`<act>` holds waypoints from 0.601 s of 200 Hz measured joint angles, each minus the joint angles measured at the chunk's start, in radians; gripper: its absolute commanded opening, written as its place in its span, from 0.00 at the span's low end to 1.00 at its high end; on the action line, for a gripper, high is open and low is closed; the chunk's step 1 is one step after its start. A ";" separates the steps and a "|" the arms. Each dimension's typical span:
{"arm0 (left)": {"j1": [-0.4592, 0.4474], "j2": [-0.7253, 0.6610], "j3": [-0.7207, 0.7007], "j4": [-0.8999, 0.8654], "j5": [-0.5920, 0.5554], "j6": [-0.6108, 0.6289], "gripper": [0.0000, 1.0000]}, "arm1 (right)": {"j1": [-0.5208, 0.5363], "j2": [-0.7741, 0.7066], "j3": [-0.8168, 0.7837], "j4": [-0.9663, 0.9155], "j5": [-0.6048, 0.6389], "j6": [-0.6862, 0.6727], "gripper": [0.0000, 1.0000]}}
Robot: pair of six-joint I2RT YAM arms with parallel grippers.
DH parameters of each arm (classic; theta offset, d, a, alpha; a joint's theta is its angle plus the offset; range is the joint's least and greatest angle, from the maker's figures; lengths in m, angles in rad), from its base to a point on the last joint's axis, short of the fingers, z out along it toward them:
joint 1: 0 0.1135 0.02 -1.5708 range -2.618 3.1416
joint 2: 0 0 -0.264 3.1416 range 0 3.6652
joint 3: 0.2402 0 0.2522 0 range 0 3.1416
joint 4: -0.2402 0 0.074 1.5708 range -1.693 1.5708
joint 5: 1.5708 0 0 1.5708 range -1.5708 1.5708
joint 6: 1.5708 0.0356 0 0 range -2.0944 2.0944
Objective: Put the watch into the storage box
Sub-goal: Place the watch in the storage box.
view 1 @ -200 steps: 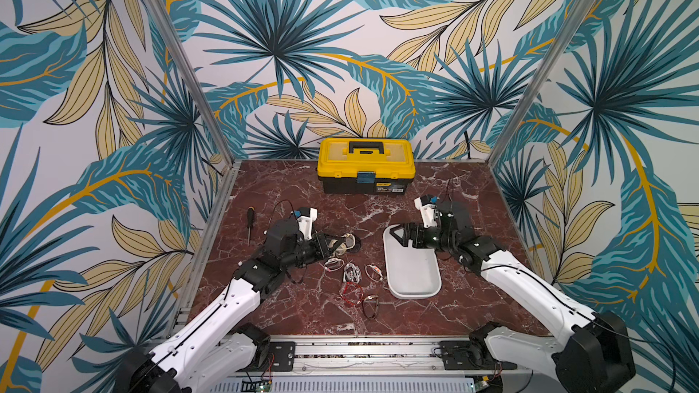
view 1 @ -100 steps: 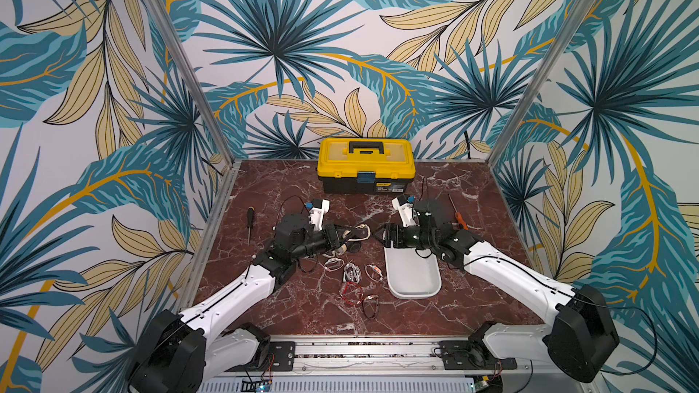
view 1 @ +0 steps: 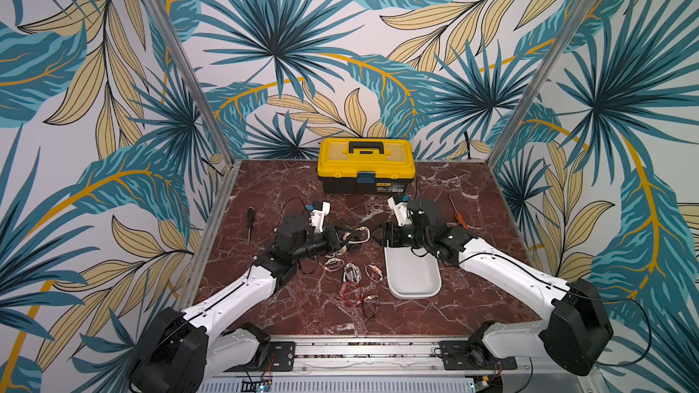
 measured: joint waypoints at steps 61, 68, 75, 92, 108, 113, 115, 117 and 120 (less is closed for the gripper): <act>0.000 0.035 0.000 0.000 -0.001 0.006 0.10 | 0.007 -0.068 0.003 -0.027 -0.005 -0.006 0.69; 0.000 0.037 0.000 0.000 -0.001 0.006 0.10 | 0.011 -0.066 0.003 -0.025 -0.011 -0.006 0.67; 0.000 0.039 0.000 0.000 -0.001 0.006 0.10 | 0.014 -0.063 0.003 -0.021 -0.017 -0.006 0.66; 0.000 0.040 0.000 0.000 -0.001 0.006 0.09 | 0.022 -0.042 0.003 -0.004 -0.029 -0.003 0.63; 0.000 0.040 0.000 0.000 -0.001 0.006 0.10 | 0.027 -0.012 0.003 0.018 -0.038 0.000 0.59; 0.000 0.040 0.000 0.000 -0.001 0.006 0.09 | 0.028 -0.002 0.003 0.023 -0.040 0.002 0.58; 0.000 0.040 0.000 0.000 -0.001 0.006 0.10 | 0.028 0.002 0.003 0.026 -0.042 0.002 0.58; 0.000 0.040 0.000 0.000 -0.001 0.006 0.10 | 0.028 0.006 0.003 0.029 -0.043 0.002 0.58; 0.000 0.040 0.000 0.000 -0.001 0.006 0.09 | 0.029 0.011 0.003 0.031 -0.043 0.003 0.58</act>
